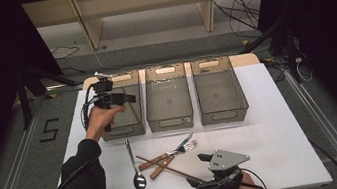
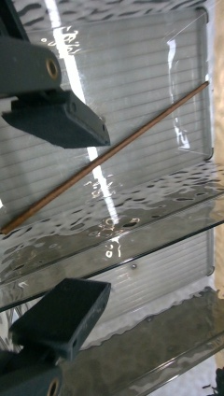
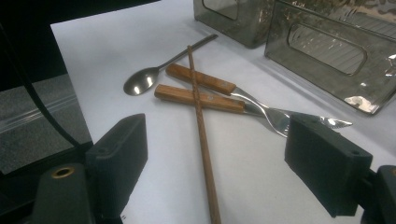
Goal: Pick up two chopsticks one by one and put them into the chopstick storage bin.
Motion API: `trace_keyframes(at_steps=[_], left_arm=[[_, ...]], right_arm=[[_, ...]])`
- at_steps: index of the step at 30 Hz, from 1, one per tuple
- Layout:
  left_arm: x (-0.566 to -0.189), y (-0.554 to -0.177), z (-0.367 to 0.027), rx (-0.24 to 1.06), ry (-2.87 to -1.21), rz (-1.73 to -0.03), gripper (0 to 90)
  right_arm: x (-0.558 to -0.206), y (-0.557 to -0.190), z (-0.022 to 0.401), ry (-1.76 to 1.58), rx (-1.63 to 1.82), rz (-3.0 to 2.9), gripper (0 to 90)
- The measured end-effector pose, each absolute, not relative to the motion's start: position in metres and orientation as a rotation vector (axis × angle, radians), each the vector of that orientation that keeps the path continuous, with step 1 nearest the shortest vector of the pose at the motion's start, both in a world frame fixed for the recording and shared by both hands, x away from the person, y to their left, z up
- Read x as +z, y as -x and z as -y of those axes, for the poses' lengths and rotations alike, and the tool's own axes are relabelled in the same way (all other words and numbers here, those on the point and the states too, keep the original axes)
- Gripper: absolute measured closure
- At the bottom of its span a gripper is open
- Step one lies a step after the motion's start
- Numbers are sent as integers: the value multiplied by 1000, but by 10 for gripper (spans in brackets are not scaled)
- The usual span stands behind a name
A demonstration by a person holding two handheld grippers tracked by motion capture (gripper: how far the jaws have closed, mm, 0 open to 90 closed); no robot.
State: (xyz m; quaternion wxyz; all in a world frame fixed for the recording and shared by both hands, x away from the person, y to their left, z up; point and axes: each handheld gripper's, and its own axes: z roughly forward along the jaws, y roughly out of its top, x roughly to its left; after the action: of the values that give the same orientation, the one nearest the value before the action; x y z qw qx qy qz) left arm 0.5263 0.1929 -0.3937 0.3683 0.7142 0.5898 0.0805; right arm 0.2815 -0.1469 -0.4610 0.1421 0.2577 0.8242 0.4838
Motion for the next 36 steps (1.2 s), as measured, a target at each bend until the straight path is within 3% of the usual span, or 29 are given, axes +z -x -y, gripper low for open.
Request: trace_keyframes(at_steps=[16, 36], left_arm=[[-370, -471, -203, 200, -1722, -1347, 189], [-416, -391, -192, 204, -1733, -1217, 170]], right_arm=[[-461, -284, 148, -765, 1381, -2386, 225], [-469, -294, 138, -771, 1345, -2476, 278]])
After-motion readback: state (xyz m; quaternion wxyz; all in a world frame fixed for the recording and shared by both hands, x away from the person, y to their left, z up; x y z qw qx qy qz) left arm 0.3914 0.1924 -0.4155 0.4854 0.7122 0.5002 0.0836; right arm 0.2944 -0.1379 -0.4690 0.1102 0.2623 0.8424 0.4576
